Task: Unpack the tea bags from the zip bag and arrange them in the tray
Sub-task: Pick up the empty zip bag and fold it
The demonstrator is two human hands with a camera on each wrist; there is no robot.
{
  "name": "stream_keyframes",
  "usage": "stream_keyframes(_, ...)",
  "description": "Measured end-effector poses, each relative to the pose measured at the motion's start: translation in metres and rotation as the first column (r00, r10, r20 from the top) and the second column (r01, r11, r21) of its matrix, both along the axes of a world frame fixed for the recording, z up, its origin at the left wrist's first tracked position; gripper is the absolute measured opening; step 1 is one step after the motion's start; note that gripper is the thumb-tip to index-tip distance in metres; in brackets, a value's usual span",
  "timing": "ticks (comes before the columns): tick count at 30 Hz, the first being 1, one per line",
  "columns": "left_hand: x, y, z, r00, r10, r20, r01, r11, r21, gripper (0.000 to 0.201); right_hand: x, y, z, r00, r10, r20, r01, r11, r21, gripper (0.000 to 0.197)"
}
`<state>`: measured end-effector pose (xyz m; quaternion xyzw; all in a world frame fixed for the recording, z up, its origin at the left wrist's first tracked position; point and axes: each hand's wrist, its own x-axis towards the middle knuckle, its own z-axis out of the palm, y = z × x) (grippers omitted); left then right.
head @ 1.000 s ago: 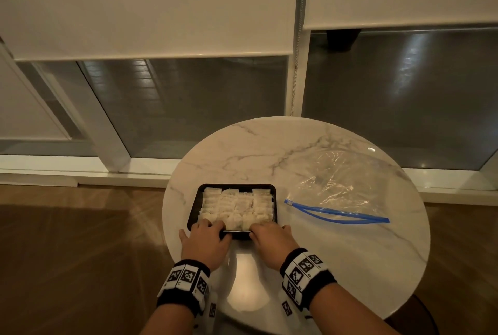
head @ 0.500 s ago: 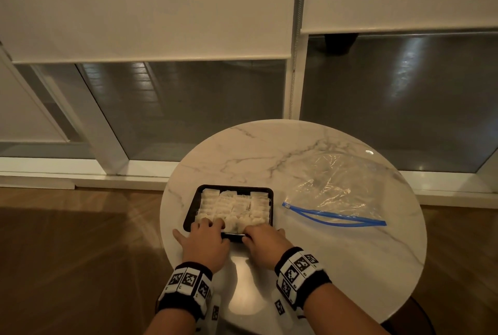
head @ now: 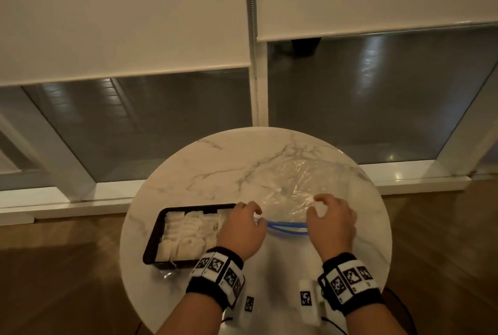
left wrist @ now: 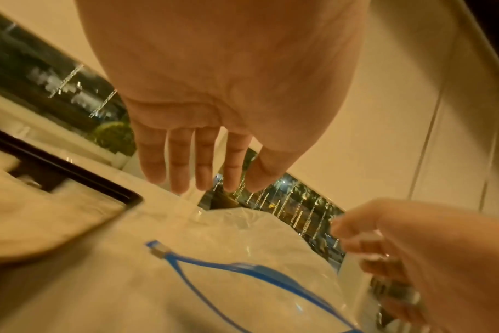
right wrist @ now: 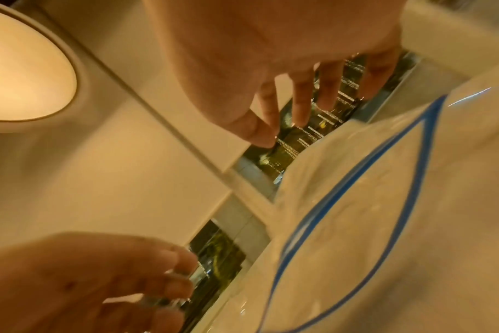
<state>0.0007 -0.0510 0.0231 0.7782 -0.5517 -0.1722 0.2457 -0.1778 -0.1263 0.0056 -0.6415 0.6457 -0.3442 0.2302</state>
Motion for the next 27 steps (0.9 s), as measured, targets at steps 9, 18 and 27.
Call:
stream_keyframes(9, -0.040, -0.100, -0.017, 0.977, 0.112, -0.182, -0.011, 0.876, 0.482, 0.096, -0.081, -0.054, -0.041, 0.848, -0.261, 0.462, -0.033, 0.844, 0.536, 0.083)
stream_keyframes(18, -0.082, -0.103, -0.034, 0.980, 0.056, -0.192, 0.051, 0.859, 0.510, 0.126, -0.094, -0.053, -0.075, 0.764, -0.173, 0.622, -0.232, 0.826, 0.514, 0.038)
stream_keyframes(27, -0.105, -0.091, -0.012, 0.870, 0.121, -0.478, 0.066, 0.933, 0.355, 0.128, -0.089, -0.031, -0.060, 0.755, 0.134, 0.642, -0.430, 0.840, 0.330, 0.022)
